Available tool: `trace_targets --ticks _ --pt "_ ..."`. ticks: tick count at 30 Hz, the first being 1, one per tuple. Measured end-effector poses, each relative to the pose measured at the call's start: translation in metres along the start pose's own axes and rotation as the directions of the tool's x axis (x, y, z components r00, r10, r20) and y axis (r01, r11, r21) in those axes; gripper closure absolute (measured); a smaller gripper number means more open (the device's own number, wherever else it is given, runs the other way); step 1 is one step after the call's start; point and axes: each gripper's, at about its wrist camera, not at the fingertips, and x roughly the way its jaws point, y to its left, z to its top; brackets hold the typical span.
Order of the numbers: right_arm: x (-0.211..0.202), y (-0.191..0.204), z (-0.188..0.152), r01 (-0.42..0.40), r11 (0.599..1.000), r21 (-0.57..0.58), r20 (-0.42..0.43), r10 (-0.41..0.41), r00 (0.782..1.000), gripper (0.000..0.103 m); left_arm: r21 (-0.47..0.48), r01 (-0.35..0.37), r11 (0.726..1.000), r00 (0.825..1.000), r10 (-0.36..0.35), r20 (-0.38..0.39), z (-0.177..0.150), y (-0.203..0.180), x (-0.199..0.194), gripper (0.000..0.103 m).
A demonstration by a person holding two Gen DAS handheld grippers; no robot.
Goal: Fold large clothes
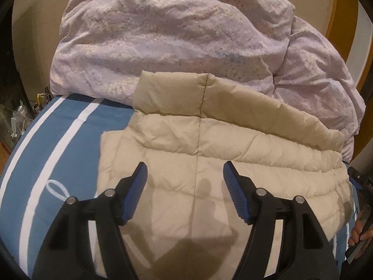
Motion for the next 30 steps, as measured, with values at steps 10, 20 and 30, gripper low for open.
trace_targets --ticks 10,20,30 --pt "0.039 0.008 0.004 0.119 0.989 -0.088 0.007 -0.119 0.993 0.024 0.014 -0.082 0.997 0.996 0.082 0.024 0.005 0.003 0.04 0.036" --pt "0.066 0.005 0.001 0.175 0.981 -0.087 -0.013 -0.177 0.984 0.025 0.011 -0.115 0.993 0.993 0.115 0.028 0.007 0.014 0.065 0.035" --pt "0.086 0.004 -0.006 0.215 0.973 -0.09 -0.044 -0.219 0.975 0.024 0.026 -0.143 0.989 0.99 0.142 0.023 0.003 0.014 0.078 0.03"
